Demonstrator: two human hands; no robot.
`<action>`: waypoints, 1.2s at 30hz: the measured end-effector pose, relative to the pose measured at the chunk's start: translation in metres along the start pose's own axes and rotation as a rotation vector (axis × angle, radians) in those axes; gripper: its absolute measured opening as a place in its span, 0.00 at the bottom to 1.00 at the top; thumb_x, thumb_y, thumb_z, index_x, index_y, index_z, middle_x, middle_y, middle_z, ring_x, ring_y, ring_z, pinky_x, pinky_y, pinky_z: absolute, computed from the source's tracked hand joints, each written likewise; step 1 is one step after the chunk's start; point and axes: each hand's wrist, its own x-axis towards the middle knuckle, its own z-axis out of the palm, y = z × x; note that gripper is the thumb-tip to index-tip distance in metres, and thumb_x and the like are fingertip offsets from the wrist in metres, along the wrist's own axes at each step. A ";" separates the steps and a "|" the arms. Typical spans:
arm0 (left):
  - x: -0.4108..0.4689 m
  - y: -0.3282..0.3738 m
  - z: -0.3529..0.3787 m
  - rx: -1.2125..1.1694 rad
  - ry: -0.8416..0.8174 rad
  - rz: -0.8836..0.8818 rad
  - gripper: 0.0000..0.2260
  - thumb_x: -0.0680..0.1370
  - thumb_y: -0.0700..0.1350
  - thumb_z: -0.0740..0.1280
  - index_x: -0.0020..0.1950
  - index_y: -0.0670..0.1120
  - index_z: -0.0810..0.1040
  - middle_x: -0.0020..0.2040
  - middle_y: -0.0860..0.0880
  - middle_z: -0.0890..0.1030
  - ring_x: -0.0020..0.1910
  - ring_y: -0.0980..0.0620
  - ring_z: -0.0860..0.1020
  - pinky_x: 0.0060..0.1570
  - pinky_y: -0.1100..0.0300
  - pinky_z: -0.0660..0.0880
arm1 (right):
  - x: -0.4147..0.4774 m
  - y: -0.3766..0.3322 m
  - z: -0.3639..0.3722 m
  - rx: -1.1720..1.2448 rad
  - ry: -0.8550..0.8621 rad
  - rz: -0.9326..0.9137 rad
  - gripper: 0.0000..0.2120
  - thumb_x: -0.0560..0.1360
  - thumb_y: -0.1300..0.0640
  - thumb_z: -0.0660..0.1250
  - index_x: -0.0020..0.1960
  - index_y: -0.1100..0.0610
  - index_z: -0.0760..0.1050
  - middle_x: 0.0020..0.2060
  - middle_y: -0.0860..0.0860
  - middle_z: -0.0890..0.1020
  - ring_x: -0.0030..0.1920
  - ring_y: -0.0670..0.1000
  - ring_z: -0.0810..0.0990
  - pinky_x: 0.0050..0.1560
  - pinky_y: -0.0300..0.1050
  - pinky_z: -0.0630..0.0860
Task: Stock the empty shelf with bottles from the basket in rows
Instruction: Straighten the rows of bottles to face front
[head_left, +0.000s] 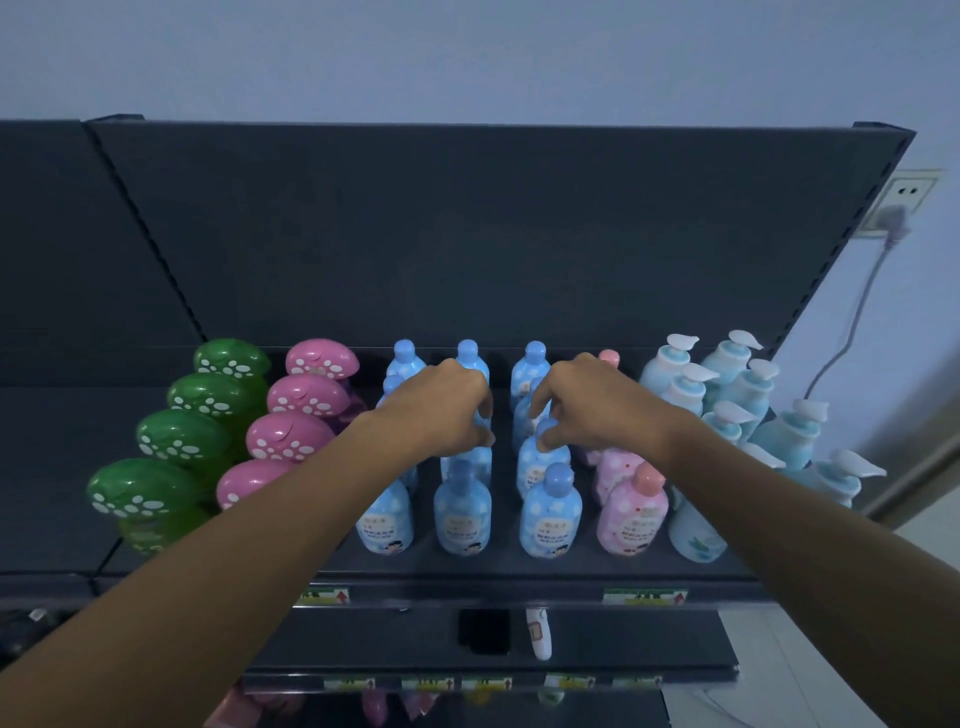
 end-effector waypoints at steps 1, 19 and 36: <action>0.001 0.002 0.000 0.008 0.017 0.013 0.15 0.76 0.55 0.73 0.62 0.53 0.82 0.56 0.51 0.81 0.56 0.48 0.79 0.41 0.55 0.72 | -0.002 0.003 -0.005 0.006 0.006 -0.006 0.18 0.64 0.45 0.79 0.52 0.47 0.83 0.40 0.45 0.80 0.46 0.48 0.77 0.52 0.50 0.75; 0.061 0.117 0.005 -0.335 -0.032 0.245 0.10 0.75 0.40 0.72 0.54 0.51 0.86 0.44 0.58 0.85 0.41 0.67 0.80 0.45 0.73 0.76 | -0.087 0.072 -0.015 0.117 -0.021 -0.038 0.10 0.68 0.48 0.77 0.47 0.51 0.83 0.38 0.43 0.81 0.43 0.45 0.79 0.39 0.34 0.70; 0.059 0.132 0.000 -0.136 -0.169 0.323 0.05 0.77 0.35 0.69 0.42 0.41 0.82 0.37 0.56 0.70 0.32 0.57 0.68 0.33 0.69 0.65 | -0.084 0.075 -0.012 0.119 -0.034 -0.059 0.10 0.67 0.50 0.78 0.46 0.53 0.84 0.40 0.45 0.82 0.46 0.46 0.76 0.44 0.43 0.77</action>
